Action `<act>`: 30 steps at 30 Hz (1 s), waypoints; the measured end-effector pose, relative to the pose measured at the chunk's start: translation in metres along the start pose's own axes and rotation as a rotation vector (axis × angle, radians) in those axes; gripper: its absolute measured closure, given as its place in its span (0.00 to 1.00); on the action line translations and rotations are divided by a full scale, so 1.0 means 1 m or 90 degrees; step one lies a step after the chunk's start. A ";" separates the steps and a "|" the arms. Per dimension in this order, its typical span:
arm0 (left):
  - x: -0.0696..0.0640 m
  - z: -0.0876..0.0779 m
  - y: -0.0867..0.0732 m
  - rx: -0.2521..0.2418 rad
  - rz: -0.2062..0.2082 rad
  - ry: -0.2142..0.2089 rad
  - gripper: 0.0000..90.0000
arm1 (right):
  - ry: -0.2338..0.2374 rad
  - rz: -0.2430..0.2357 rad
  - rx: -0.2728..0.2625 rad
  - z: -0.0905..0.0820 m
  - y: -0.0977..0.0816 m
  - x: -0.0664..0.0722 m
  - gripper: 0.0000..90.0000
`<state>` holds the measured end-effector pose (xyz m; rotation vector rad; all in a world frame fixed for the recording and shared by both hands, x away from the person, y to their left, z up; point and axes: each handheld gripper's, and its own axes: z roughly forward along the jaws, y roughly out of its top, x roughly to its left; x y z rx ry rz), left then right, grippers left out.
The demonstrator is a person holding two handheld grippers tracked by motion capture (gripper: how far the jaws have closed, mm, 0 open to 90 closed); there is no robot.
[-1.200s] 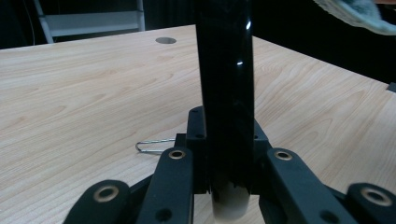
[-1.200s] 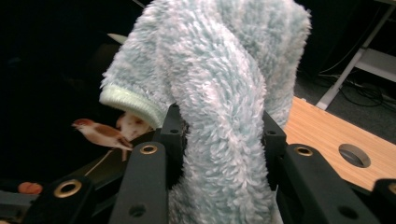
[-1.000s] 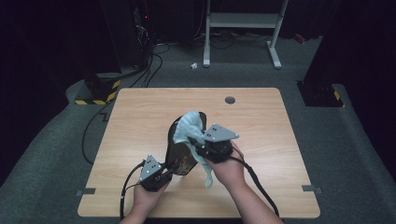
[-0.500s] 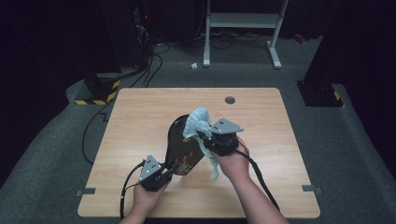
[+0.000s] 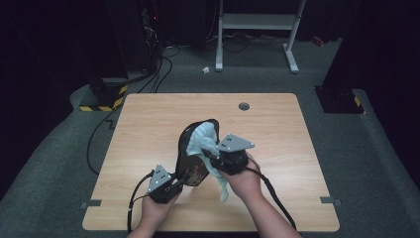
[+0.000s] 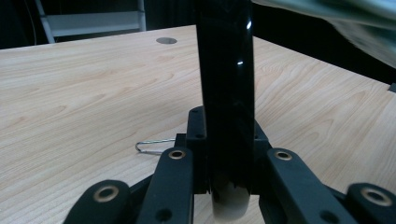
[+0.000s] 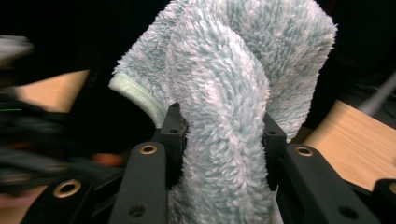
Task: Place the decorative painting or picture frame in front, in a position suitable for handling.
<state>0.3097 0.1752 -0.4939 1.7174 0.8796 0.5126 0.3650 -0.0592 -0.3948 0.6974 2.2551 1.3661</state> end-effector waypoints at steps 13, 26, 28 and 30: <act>0.002 0.000 0.000 0.001 0.000 -0.003 0.88 | -0.008 -0.019 -0.002 0.003 0.001 0.007 0.71; 0.002 0.000 0.000 0.001 -0.007 -0.005 0.88 | -0.110 0.073 0.036 0.011 -0.012 -0.077 0.71; 0.001 0.000 0.000 0.001 -0.007 -0.004 0.88 | -0.118 0.075 0.042 0.011 -0.014 -0.080 0.71; 0.001 0.000 0.000 0.000 -0.008 -0.004 0.88 | -0.116 0.069 0.042 0.011 -0.014 -0.079 0.71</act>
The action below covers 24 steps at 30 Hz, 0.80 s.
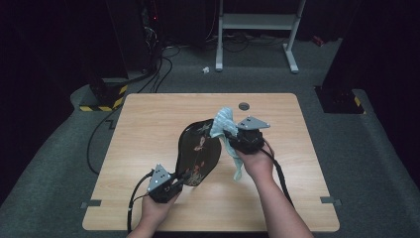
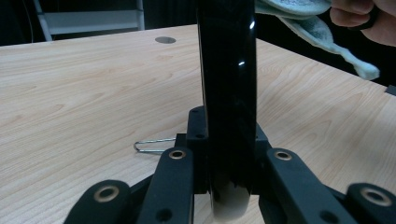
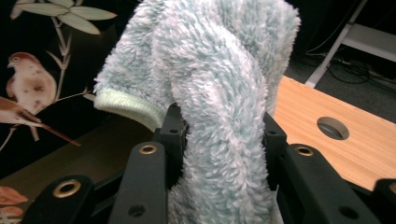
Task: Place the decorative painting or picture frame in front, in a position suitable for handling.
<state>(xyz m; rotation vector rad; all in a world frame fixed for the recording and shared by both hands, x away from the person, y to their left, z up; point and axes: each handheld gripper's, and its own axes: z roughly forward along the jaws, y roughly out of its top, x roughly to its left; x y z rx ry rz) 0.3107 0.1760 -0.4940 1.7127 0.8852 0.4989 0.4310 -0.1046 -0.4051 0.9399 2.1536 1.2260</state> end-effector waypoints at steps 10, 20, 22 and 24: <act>-0.001 0.000 0.000 0.002 0.004 0.004 0.88 | 0.075 -0.064 -0.035 -0.014 -0.004 0.055 0.71; 0.000 0.000 0.000 0.003 0.002 0.002 0.88 | 0.154 -0.127 -0.065 -0.030 -0.005 0.114 0.71; 0.000 0.000 0.000 0.002 0.002 0.002 0.88 | 0.152 -0.122 -0.063 -0.030 -0.005 0.111 0.71; 0.000 0.000 0.001 0.002 0.002 0.002 0.88 | 0.141 -0.118 -0.060 -0.028 -0.004 0.105 0.71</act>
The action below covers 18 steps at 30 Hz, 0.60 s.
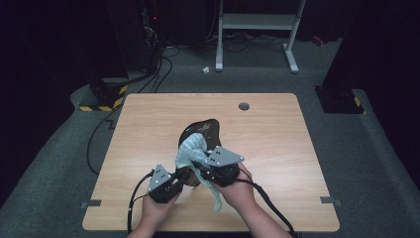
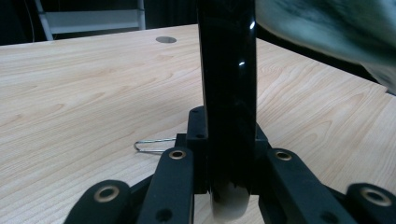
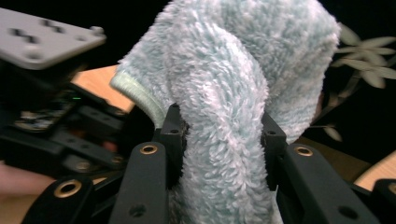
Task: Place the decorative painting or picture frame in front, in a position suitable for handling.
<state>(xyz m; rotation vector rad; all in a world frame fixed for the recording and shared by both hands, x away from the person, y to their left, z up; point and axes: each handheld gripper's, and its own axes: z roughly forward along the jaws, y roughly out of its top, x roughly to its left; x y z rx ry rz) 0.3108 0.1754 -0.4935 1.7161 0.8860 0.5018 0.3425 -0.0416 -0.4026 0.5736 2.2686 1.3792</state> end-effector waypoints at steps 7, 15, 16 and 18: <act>0.000 0.000 0.000 0.000 -0.001 -0.001 0.88 | -0.056 0.037 0.018 0.002 -0.005 -0.039 0.71; 0.000 0.000 0.000 0.000 0.002 -0.001 0.88 | -0.135 0.106 0.052 0.005 -0.019 -0.091 0.71; 0.000 0.000 0.000 0.000 0.003 -0.001 0.88 | -0.142 0.112 0.057 0.005 -0.021 -0.095 0.71; 0.000 0.000 0.000 -0.001 0.003 -0.001 0.88 | -0.146 0.124 0.063 0.006 -0.025 -0.100 0.71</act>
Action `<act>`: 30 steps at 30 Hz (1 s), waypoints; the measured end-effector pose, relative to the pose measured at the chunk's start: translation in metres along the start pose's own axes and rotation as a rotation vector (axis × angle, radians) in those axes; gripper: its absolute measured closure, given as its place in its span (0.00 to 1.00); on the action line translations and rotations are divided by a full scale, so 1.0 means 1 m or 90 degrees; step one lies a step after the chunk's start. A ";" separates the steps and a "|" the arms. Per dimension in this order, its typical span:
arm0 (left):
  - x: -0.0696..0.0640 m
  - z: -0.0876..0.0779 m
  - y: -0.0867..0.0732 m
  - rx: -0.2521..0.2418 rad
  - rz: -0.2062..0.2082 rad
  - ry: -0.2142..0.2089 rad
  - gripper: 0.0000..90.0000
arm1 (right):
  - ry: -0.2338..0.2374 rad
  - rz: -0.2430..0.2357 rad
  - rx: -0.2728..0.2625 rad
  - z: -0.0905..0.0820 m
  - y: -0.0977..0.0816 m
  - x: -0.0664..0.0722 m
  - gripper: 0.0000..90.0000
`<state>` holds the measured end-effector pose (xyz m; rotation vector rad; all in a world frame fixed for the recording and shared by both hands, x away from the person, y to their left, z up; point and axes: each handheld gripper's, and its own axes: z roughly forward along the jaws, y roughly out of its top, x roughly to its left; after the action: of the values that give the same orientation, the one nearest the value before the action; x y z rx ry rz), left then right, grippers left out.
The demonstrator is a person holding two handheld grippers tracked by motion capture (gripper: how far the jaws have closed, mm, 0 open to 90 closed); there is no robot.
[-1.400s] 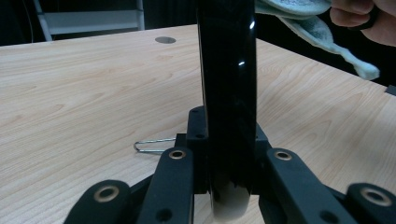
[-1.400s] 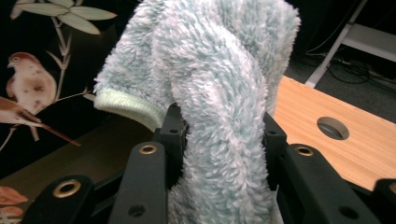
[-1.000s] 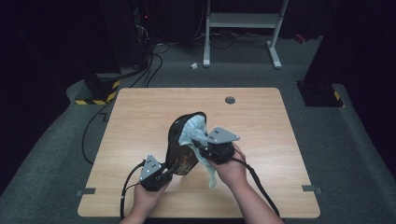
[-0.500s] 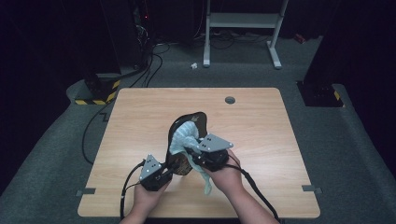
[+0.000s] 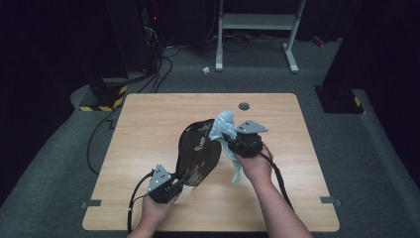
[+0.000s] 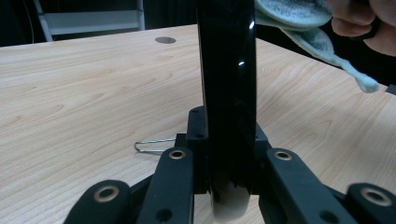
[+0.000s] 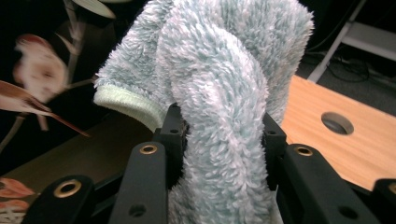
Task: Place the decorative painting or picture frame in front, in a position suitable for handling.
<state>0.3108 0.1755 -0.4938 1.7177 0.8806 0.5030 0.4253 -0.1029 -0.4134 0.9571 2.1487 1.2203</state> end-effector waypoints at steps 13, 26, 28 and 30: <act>-0.001 0.000 0.000 0.002 -0.003 0.004 0.88 | 0.100 -0.083 -0.037 -0.021 0.001 0.071 0.71; -0.001 0.001 0.000 0.000 -0.001 0.003 0.87 | 0.110 -0.106 -0.031 -0.019 -0.005 0.080 0.71; -0.001 0.001 0.000 0.000 -0.003 0.003 0.87 | 0.091 -0.090 -0.024 -0.015 -0.006 0.067 0.71; -0.001 0.001 0.000 0.000 -0.002 0.003 0.87 | 0.065 -0.075 -0.016 -0.011 -0.007 0.052 0.71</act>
<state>0.3106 0.1740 -0.4938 1.7154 0.8867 0.5047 0.3823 -0.0712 -0.4182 0.7607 2.2293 1.2602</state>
